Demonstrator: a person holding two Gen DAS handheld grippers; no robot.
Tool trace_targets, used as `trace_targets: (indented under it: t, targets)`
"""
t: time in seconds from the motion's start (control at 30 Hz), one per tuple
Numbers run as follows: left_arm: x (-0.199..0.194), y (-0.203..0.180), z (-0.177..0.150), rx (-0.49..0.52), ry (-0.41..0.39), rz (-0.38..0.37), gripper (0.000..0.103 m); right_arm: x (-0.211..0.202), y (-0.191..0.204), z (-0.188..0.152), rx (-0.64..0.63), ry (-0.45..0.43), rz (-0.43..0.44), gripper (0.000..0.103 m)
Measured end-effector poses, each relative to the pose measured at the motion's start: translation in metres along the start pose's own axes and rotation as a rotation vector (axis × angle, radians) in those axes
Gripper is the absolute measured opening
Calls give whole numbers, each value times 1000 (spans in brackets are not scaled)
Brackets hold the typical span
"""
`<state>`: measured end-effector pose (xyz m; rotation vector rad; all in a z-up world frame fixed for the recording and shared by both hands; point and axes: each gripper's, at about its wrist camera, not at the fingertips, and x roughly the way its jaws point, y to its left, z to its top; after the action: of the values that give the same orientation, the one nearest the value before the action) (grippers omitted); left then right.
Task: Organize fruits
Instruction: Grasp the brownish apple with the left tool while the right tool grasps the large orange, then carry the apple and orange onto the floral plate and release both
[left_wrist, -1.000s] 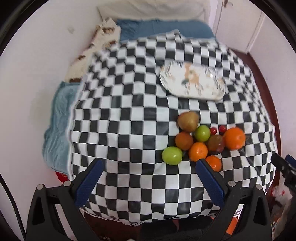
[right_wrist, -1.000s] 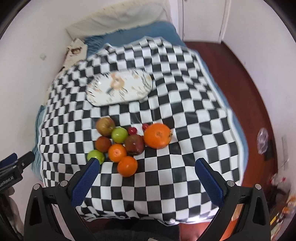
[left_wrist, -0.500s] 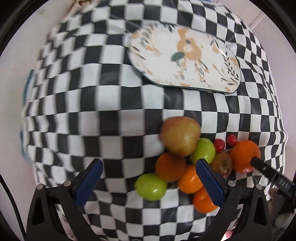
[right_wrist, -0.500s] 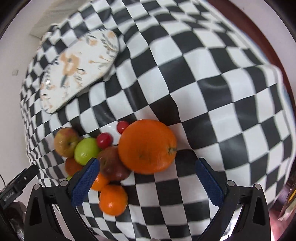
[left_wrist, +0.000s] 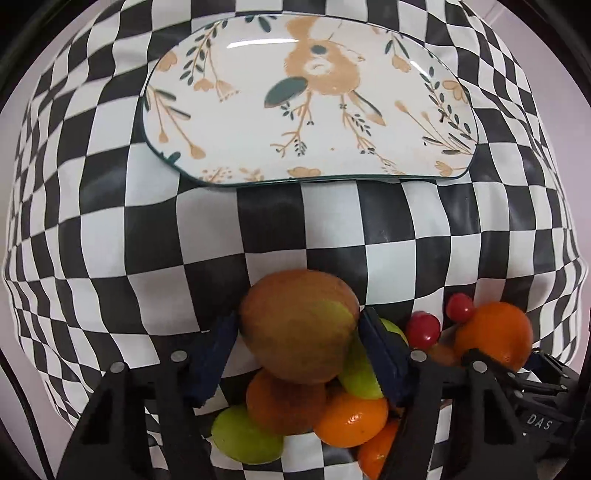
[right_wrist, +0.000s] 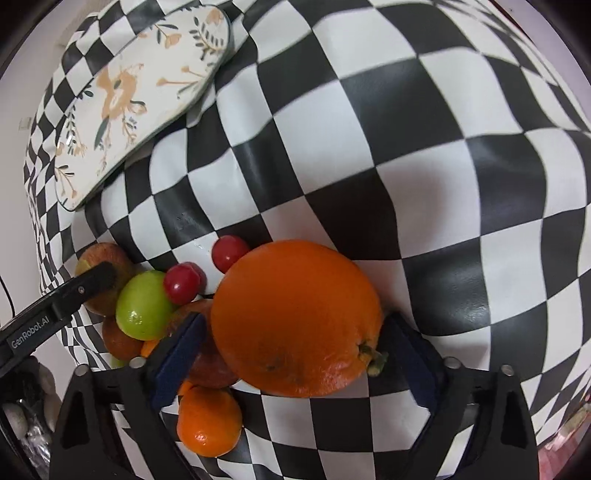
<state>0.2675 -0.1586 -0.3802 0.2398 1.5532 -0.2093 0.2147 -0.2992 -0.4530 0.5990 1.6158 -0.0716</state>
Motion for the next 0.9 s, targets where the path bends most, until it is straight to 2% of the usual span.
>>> trace_targets:
  t: [0.13,0.3,0.47,0.63,0.7,0.9]
  targets:
    - [11,-11,3,22,-6,-13,66,16,2,3,19,-7,12,88]
    - [19,-13,-1,41,-9,-58,66,27,4,1,39,-12,-10,87]
    - [19,2,-4,29,-23,-135,65,39,19,3,47,-34,-23,86]
    - [12,5,-6,34,-59,-124,65,34,25,-12,72,-76,-34,86]
    - [-5,15,-25,37,-61,-127,65,28,23,-14,86,-90,-31,86]
    - [-33,25,-27,19,-72,-139,64,4,12,-20,126,-121,30,85]
